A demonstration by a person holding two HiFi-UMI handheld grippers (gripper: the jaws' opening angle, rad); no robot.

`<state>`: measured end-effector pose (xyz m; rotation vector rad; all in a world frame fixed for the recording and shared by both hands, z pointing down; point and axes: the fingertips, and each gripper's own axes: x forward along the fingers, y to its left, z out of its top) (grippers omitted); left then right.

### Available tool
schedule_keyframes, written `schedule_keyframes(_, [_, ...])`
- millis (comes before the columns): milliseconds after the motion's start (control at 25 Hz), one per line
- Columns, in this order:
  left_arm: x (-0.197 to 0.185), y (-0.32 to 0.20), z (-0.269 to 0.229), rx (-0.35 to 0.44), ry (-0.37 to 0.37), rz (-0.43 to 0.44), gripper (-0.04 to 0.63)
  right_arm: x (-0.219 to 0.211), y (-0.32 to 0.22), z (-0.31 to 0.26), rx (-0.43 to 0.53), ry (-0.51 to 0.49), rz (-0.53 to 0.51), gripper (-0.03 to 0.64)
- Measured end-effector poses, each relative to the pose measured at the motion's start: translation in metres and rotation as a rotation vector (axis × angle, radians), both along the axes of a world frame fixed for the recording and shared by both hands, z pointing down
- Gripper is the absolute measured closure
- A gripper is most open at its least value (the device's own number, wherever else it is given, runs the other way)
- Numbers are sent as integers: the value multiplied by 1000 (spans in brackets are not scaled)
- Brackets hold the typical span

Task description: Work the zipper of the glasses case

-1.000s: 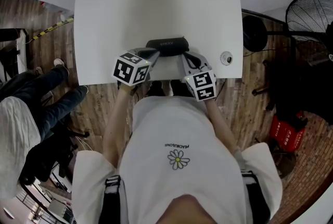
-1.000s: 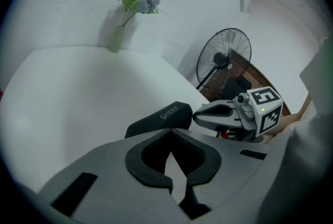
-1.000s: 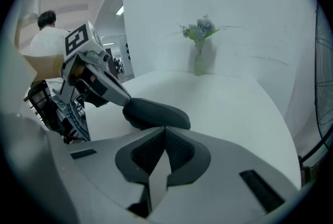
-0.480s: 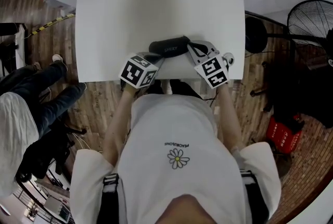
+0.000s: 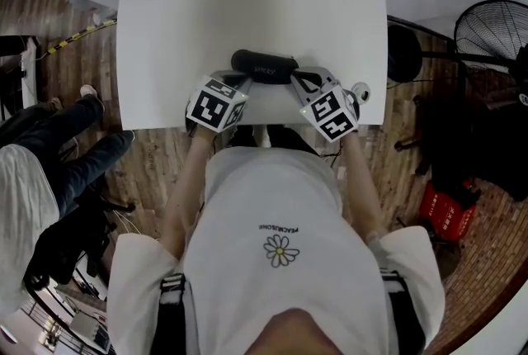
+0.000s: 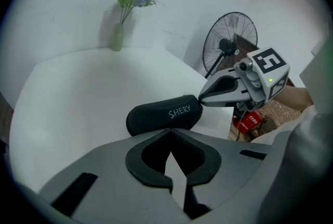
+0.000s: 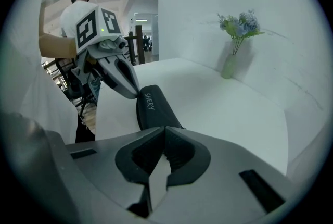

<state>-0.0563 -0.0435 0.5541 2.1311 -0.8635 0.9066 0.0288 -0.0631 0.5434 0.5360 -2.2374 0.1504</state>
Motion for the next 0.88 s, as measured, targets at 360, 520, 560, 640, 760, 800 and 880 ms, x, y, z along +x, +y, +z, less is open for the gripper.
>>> schedule_keyframes(360, [-15,-69,0,72,17,-67,580,-34,12,-1,1,-11,-59,609])
schedule_keyframes(520, [-9,-95,-3,108,37,-74,580,-49,11,-3,2,-28,-52,609])
schedule_keyframes(560, [-7,-100,-3,115,35,-72,580,-51,10,-3,4,-29,-47,609])
schedule_keyframes(640, [-3,-108,-2,124,37,-62,580,-54,7,-2,3,-37,-25,609])
schedule_keyframes(760, [1,-110,-10,160,27,-14,580,-56,6,1,-34,-79,37,609])
schedule_keyframes(800, [5,-107,-17,178,39,-1,580,-56,7,1,-49,-94,55,609])
schedule_keyframes(880, [18,-98,-32,196,77,27,580,-56,7,0,-61,-112,76,609])
